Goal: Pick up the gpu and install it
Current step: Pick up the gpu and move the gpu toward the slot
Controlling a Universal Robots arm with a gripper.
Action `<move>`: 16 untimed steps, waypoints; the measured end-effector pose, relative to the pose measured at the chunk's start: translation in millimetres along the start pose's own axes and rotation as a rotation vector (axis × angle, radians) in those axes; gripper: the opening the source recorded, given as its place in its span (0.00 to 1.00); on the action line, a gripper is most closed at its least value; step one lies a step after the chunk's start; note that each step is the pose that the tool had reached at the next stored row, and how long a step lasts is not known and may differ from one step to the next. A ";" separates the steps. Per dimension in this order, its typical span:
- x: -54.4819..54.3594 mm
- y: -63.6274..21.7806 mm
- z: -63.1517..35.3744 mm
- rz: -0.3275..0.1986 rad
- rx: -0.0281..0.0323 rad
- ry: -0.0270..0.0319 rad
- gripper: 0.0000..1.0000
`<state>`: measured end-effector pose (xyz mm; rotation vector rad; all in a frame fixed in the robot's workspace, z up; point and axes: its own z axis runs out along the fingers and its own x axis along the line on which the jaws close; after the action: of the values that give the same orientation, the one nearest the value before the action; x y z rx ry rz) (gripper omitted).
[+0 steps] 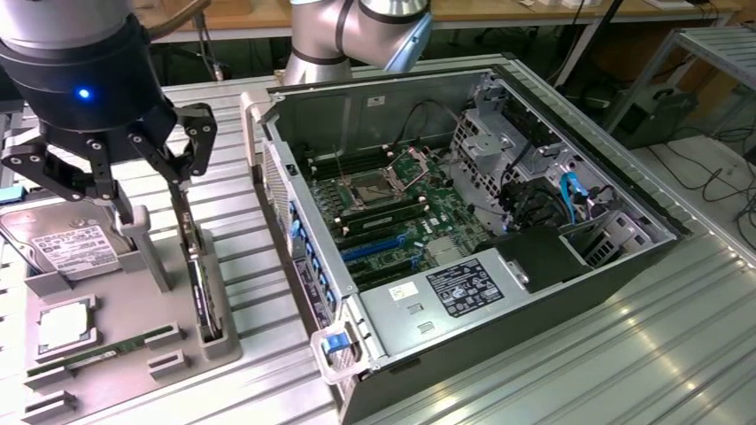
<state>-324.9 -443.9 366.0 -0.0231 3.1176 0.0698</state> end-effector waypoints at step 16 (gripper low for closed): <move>-2.4 -6.5 27.9 0.000 0.0045 0.0005 0.50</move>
<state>-321.8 -449.1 337.9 -0.0233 3.1182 0.0629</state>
